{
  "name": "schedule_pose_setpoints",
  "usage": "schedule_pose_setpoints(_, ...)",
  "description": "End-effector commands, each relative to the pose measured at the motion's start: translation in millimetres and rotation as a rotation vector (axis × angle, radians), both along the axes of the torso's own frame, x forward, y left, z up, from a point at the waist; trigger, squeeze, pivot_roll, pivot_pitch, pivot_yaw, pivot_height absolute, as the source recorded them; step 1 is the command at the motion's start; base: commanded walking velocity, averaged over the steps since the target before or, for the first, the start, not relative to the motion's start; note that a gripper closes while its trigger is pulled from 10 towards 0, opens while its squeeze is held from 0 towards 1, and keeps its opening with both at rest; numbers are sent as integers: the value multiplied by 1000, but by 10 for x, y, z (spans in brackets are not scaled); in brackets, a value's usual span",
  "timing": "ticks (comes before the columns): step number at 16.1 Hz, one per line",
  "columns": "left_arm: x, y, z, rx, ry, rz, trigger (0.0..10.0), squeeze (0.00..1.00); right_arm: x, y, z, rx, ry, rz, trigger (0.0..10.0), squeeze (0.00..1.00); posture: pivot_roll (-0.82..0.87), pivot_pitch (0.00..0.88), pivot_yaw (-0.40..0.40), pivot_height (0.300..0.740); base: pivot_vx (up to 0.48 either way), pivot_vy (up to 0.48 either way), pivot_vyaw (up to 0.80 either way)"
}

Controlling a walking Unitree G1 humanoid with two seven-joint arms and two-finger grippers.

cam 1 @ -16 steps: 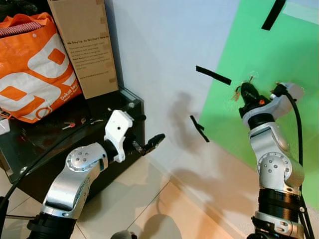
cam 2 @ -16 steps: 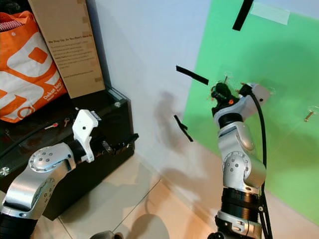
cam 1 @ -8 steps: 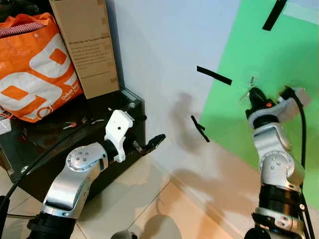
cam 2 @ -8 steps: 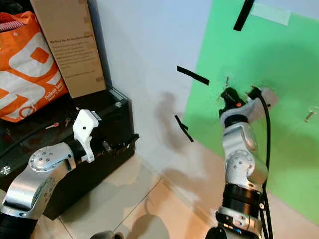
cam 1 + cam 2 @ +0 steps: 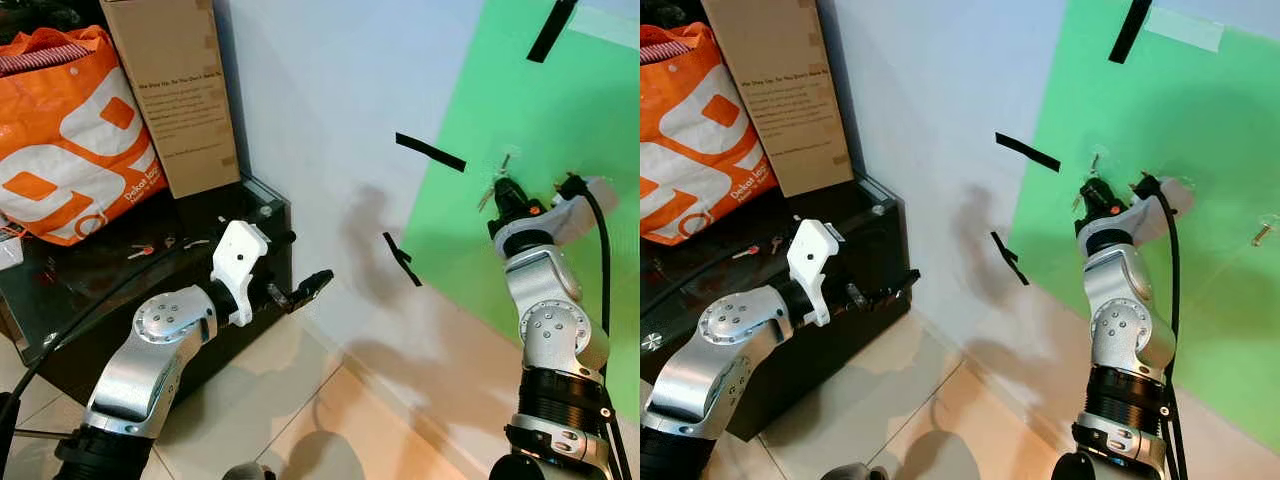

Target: Hang keys on a hook

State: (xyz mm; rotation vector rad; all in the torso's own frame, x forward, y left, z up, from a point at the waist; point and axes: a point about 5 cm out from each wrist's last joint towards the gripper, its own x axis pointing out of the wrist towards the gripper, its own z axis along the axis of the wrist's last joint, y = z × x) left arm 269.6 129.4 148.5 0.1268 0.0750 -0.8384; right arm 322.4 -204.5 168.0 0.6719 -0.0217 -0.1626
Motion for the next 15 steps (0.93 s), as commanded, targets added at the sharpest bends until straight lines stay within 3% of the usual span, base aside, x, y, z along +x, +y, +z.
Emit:
schedule_pose_setpoints(1,22,-74,92,-30,-26,-29,10000,0,-18,-7,-123,-14,73,-3,10000,0,-12,0,-4,740,0,0,0)
schedule_pose_setpoints(4,43,-123,169,-68,-51,-38,10000,0,-11,-6,-118,-27,62,1,10000,31,-11,0,-5,740,0,0,0)
schedule_pose_setpoints(5,47,-126,177,-72,-54,-39,10000,0,-17,-9,-122,-47,62,-4,10000,306,-11,0,-5,740,0,0,0)
schedule_pose_setpoints(6,53,-125,188,-75,-59,-38,10000,0,-23,-14,-140,-74,74,-10,10000,1000,-13,0,-5,740,0,0,0)
schedule_pose_setpoints(9,66,-119,189,-79,-61,-29,10000,0,-55,-5,-107,-5,1,2,10000,1000,-17,0,1,740,0,0,0)
schedule_pose_setpoints(15,112,-61,120,-27,-65,53,10000,0,-138,51,2,-58,-123,50,10000,1000,-26,0,10,740,0,0,0)
